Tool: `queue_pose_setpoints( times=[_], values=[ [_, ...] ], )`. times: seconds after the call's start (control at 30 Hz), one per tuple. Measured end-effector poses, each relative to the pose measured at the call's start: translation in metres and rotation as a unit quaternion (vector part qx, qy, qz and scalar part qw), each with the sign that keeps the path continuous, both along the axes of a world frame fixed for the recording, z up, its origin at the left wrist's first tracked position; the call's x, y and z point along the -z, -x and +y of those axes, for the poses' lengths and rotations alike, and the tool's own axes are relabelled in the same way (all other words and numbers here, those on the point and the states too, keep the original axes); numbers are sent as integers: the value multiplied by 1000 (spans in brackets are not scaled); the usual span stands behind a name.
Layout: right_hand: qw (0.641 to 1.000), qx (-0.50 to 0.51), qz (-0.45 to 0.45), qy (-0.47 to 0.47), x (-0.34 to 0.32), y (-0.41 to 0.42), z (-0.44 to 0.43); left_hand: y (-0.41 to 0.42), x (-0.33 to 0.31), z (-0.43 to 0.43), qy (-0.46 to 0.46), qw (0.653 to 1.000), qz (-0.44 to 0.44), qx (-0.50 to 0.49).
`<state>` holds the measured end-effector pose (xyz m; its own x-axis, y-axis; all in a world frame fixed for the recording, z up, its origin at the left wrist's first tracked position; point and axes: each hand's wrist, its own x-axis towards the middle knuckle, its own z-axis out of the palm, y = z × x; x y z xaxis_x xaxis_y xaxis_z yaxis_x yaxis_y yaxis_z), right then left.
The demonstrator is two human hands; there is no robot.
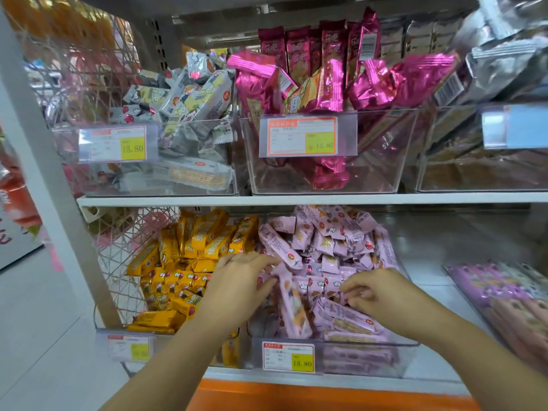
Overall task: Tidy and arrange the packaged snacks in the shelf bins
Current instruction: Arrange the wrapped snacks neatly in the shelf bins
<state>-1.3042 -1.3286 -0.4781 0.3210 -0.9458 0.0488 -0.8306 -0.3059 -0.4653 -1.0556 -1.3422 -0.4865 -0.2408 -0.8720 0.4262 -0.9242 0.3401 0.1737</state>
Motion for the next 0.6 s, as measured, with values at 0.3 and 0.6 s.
queue_pose_setpoints(
  times=[0.3, 0.6],
  values=[
    [998, -41, 20, -53, 13, 1, -2, 11, 7, -1, -52, 993, -105, 10],
    [994, -45, 104, 1, 31, -28, -12, 22, 8, -3, -113, 965, -236, 7]
  ],
)
